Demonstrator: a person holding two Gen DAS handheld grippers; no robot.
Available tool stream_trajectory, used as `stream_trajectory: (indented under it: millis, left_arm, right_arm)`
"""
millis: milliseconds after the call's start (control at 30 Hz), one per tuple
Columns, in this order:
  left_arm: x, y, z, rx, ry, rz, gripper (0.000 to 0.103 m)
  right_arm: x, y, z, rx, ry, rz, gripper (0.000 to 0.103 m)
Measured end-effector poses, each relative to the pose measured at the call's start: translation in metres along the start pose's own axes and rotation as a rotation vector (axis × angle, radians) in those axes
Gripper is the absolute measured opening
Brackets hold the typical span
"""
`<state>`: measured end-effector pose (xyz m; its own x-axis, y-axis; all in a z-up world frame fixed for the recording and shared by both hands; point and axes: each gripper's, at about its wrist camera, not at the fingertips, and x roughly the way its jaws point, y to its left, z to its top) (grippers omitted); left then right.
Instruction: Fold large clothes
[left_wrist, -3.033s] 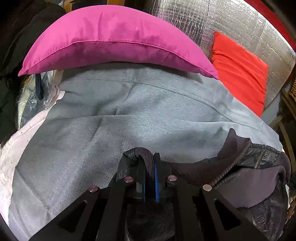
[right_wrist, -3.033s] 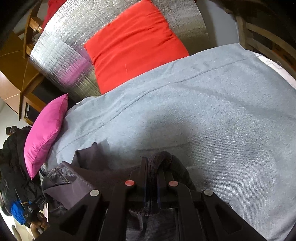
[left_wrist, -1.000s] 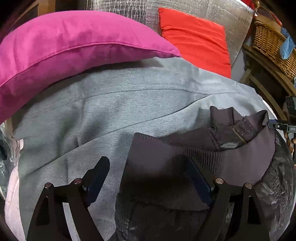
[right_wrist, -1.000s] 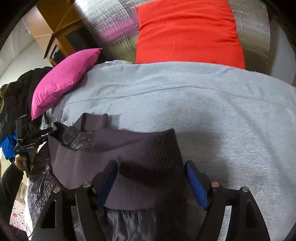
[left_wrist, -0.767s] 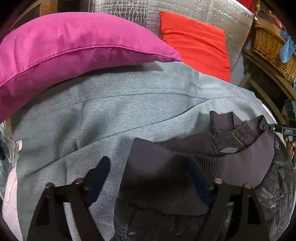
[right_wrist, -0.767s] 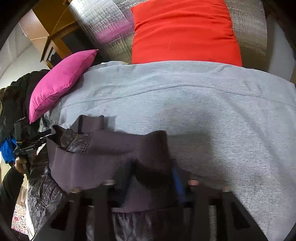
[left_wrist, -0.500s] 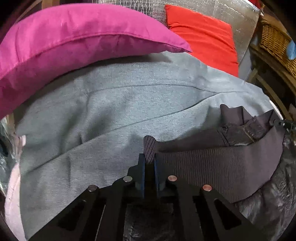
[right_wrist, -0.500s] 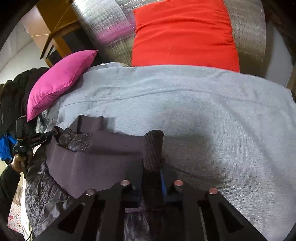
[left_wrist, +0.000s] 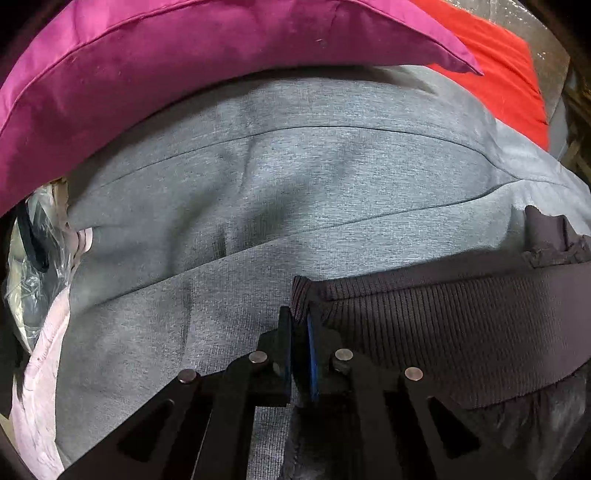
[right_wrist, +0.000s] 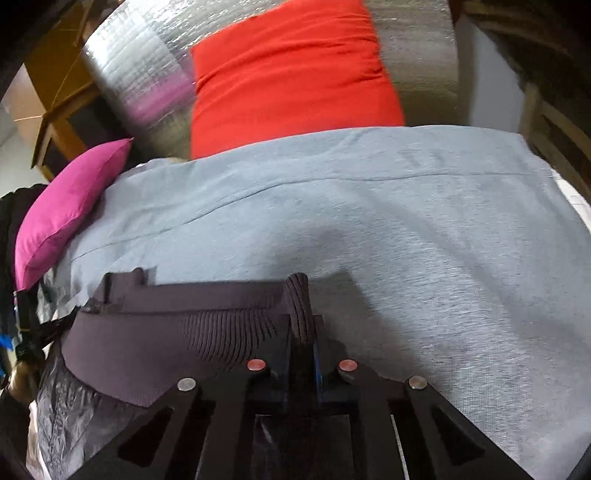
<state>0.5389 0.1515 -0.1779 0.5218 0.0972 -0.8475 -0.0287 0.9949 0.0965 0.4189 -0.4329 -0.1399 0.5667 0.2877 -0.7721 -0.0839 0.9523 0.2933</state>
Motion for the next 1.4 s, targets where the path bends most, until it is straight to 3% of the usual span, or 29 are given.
stream_trajectory:
  millis: [200, 300, 367, 433, 467, 600, 733, 800, 867, 900, 933, 1000, 1133, 1267, 1400]
  left_arm:
    - [-0.001, -0.010, -0.004, 0.037, -0.015, 0.064, 0.009]
    - [-0.011, -0.017, -0.005, 0.073, -0.049, 0.077, 0.018]
    - [-0.029, -0.021, -0.004, 0.084, -0.087, 0.102, 0.056]
    - [-0.058, -0.016, -0.006, 0.062, -0.164, 0.133, 0.066]
    - [-0.071, -0.013, -0.009, 0.050, -0.193, 0.133, 0.072]
    - [-0.120, 0.009, -0.040, 0.016, -0.254, 0.036, 0.078]
    - [-0.124, 0.015, -0.077, 0.022, -0.171, -0.136, 0.078]
    - [-0.119, -0.002, -0.087, 0.066, -0.143, -0.151, 0.078]
    - [-0.112, -0.020, -0.092, 0.123, -0.115, -0.150, 0.076]
    - [-0.108, -0.024, -0.097, 0.144, -0.110, -0.138, 0.068]
    - [-0.104, -0.028, -0.100, 0.157, -0.096, -0.130, 0.025]
    - [-0.101, -0.035, -0.096, 0.139, -0.080, -0.111, 0.010]
    - [-0.091, -0.035, -0.093, 0.115, -0.080, -0.071, 0.007]
    - [-0.079, -0.048, -0.100, 0.171, -0.073, 0.023, 0.007]
    - [-0.088, -0.036, -0.096, 0.091, -0.079, 0.037, 0.010]
  right_arm:
    - [-0.003, -0.009, -0.007, 0.047, -0.009, -0.029, 0.008]
    - [-0.002, -0.004, -0.005, 0.062, 0.003, -0.044, 0.009]
    - [-0.007, -0.002, -0.005, 0.060, 0.000, -0.026, 0.023]
    - [-0.021, 0.001, -0.005, 0.057, 0.001, -0.023, 0.083]
    - [-0.029, 0.001, -0.007, 0.058, -0.009, -0.019, 0.085]
    - [-0.080, 0.001, -0.017, 0.041, -0.020, 0.058, 0.085]
    - [-0.096, 0.011, -0.047, -0.034, 0.063, 0.128, 0.085]
    - [-0.090, 0.017, -0.058, -0.050, 0.094, 0.122, 0.085]
    - [-0.082, 0.021, -0.065, -0.048, 0.113, 0.129, 0.081]
    - [-0.077, 0.026, -0.068, -0.067, 0.130, 0.119, 0.062]
    - [-0.071, 0.031, -0.070, -0.099, 0.148, 0.072, 0.030]
    - [-0.070, 0.032, -0.070, -0.110, 0.149, 0.032, 0.013]
    - [-0.091, 0.039, -0.068, -0.159, 0.050, -0.039, 0.010]
    - [-0.061, 0.014, -0.082, -0.062, 0.080, -0.056, 0.010]
    - [-0.067, 0.001, -0.081, 0.032, 0.071, -0.031, 0.014]
